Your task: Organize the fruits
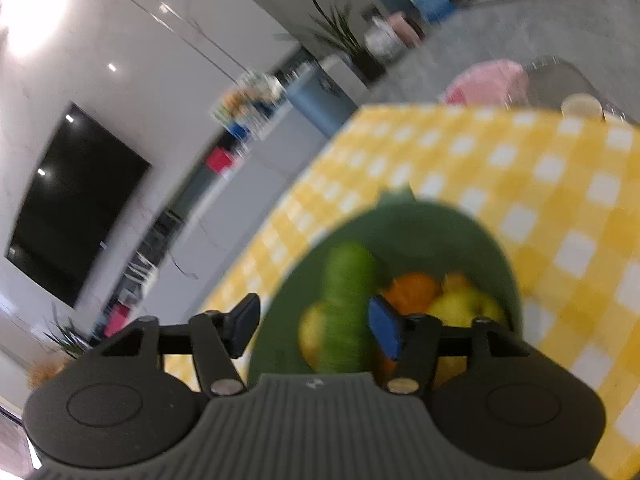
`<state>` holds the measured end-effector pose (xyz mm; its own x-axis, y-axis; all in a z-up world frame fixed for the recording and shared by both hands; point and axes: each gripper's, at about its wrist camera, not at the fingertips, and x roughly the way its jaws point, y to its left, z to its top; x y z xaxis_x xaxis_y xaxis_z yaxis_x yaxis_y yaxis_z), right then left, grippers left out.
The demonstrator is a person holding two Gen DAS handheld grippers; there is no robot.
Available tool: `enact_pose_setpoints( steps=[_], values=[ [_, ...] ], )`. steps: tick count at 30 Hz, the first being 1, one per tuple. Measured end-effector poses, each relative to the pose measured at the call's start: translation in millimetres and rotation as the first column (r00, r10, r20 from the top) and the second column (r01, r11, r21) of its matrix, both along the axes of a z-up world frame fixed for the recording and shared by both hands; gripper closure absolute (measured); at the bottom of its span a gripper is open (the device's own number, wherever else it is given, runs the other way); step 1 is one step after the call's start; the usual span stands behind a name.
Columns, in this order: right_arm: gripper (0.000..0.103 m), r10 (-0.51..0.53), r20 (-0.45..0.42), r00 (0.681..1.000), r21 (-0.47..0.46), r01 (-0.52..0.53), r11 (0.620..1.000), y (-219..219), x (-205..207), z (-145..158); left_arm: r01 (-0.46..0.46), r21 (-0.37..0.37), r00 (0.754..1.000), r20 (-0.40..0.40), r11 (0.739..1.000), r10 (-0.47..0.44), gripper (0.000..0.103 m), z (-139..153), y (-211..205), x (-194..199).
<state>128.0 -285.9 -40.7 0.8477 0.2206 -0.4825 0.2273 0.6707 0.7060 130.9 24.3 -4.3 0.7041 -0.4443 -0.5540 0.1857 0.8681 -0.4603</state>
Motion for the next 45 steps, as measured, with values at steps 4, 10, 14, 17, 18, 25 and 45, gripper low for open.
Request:
enact_pose_setpoints(
  steps=[4,10,14,17,18,25,45],
  values=[
    [0.031,-0.096,0.169,0.981,-0.004,0.098,0.995,-19.6,-24.8,19.9,0.038,0.011,0.999,0.006,0.999,-0.038,0.073,3.5,-14.6,8.4],
    [0.027,-0.162,0.183,0.970,0.039,0.157,0.987,-42.2,-29.3,19.0,0.063,0.032,0.998,-0.022,0.998,-0.062,0.073,-4.9,-38.3,26.0],
    [0.027,-0.143,0.128,0.981,0.061,0.137,0.989,-43.9,-20.3,10.2,0.063,0.052,0.997,-0.057,0.997,-0.060,0.073,-12.4,-46.6,35.7],
    [0.027,-0.124,0.149,0.981,0.042,0.119,0.992,-39.6,-20.6,11.8,0.046,0.079,0.997,-0.059,0.996,-0.041,0.073,-15.8,-46.0,35.6],
    [0.027,-0.117,0.154,0.981,0.033,0.114,0.993,-38.4,-20.9,12.8,0.041,0.082,0.998,-0.060,0.996,-0.036,0.073,-16.2,-45.1,35.8],
    [0.027,-0.091,0.144,0.985,0.012,0.090,0.996,-36.3,-16.9,9.5,0.002,0.082,0.999,-0.051,0.997,0.002,0.041,-9.0,-36.1,31.2],
    [0.022,0.095,0.098,0.991,-0.362,-0.054,0.931,8.7,-65.5,53.2,-0.151,0.393,0.988,0.045,0.907,0.145,0.023,40.0,-22.0,-60.0]
  ],
)
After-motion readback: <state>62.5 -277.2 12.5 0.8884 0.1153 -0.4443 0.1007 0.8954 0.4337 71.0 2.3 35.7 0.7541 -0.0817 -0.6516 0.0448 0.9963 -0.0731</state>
